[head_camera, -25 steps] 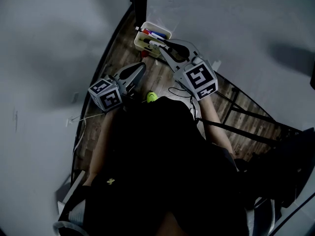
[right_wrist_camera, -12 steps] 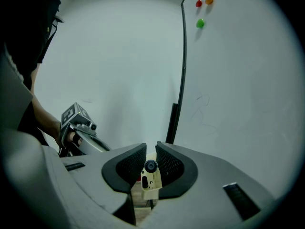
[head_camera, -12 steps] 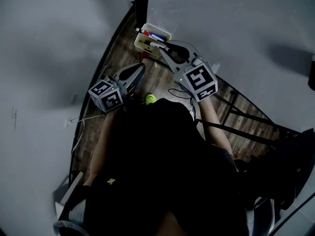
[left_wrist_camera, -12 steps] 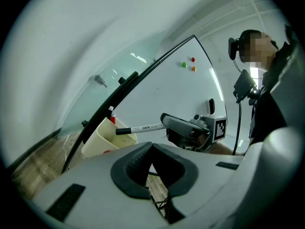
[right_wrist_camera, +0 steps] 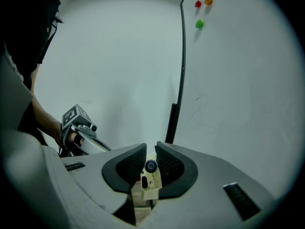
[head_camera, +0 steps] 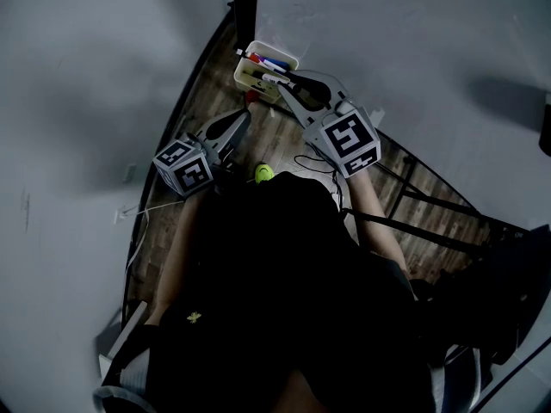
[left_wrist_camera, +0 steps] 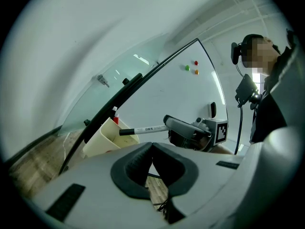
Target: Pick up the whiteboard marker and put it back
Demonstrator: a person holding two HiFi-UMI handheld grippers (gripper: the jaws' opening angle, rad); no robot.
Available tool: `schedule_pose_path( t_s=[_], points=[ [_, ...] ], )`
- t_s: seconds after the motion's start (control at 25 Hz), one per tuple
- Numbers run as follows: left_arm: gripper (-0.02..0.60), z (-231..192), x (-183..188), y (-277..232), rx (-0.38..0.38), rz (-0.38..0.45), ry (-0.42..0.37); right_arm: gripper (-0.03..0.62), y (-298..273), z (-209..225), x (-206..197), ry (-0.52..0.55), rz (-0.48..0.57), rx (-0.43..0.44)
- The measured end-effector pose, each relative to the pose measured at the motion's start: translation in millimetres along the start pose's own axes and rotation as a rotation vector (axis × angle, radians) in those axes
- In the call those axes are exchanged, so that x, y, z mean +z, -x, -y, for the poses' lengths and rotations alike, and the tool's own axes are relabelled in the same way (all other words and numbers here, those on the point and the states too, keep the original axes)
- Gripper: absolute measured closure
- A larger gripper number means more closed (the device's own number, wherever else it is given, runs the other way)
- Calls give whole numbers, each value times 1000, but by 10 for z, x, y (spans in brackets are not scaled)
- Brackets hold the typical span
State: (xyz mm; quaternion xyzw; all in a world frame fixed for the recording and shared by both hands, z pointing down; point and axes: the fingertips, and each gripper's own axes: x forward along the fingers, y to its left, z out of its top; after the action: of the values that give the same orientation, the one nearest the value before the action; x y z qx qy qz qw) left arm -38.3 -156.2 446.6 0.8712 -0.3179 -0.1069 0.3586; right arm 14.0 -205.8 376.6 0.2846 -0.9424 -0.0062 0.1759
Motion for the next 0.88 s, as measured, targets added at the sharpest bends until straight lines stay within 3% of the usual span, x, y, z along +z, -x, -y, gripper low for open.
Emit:
schedule_pose_path(
  t_s=[0.88],
  points=[
    [575, 20, 4, 3, -8, -8, 20, 525, 26, 86, 243, 21, 46, -12]
  ],
)
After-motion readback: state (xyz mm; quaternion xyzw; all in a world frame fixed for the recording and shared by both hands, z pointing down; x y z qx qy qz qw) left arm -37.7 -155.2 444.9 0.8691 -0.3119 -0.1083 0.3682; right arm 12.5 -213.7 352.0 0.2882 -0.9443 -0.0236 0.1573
